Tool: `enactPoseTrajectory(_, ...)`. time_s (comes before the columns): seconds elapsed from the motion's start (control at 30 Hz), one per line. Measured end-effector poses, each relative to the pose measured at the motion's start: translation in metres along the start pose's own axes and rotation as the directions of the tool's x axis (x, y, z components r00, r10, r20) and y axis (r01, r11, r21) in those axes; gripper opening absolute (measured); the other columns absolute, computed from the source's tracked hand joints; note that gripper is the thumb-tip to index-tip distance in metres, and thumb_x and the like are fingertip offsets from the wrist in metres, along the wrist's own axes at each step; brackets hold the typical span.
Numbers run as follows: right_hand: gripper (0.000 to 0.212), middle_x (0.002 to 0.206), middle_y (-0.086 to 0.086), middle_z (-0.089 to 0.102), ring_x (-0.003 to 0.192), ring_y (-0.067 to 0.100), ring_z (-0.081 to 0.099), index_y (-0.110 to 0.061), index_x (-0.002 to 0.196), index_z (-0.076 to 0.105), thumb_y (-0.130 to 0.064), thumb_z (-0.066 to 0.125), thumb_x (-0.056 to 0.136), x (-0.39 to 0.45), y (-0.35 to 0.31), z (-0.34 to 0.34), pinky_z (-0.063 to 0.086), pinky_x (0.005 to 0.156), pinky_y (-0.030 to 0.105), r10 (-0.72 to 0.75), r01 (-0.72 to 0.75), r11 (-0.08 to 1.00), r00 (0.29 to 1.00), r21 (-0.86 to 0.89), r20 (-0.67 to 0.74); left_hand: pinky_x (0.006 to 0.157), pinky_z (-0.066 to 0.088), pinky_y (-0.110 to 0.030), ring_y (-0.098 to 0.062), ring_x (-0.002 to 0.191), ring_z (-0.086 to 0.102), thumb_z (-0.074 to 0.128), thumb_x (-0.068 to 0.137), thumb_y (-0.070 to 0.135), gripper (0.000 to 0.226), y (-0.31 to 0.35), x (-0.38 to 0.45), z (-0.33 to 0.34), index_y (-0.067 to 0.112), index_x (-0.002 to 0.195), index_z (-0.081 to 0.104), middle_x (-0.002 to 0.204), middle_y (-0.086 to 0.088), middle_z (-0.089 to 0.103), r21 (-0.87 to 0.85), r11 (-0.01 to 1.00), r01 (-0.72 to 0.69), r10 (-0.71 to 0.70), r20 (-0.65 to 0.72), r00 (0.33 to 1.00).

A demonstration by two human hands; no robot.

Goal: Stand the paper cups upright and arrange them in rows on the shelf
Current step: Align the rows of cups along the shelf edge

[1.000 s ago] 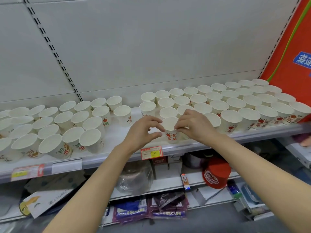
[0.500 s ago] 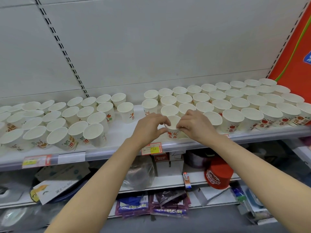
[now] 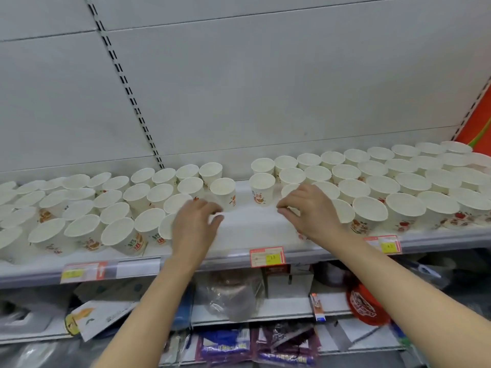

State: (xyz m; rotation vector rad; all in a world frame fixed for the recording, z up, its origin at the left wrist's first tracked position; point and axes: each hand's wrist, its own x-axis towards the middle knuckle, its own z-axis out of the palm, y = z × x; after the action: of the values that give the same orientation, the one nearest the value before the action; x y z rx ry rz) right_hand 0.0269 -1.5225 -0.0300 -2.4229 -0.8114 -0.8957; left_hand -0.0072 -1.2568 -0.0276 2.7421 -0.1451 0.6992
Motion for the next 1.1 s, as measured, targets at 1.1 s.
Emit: enactPoseTrajectory(1.1,0.005,0.076,0.001,0.064,0.078,0.028,0.055,-0.017,0.075,0.072,-0.016,0.076,0.073,0.024,-0.042,0.029,0.038,0.056,0.031,0.393,-0.319,0.905,0.881,-0.282,0.265,0.069,0.039,-0.034,-0.029,0.088,0.050,0.070,0.085,0.026,0.012,-0.042,0.065,0.040,0.020,0.091,0.079,0.089,-0.001,0.066,-0.023,0.972,-0.236,0.237,0.120,0.964)
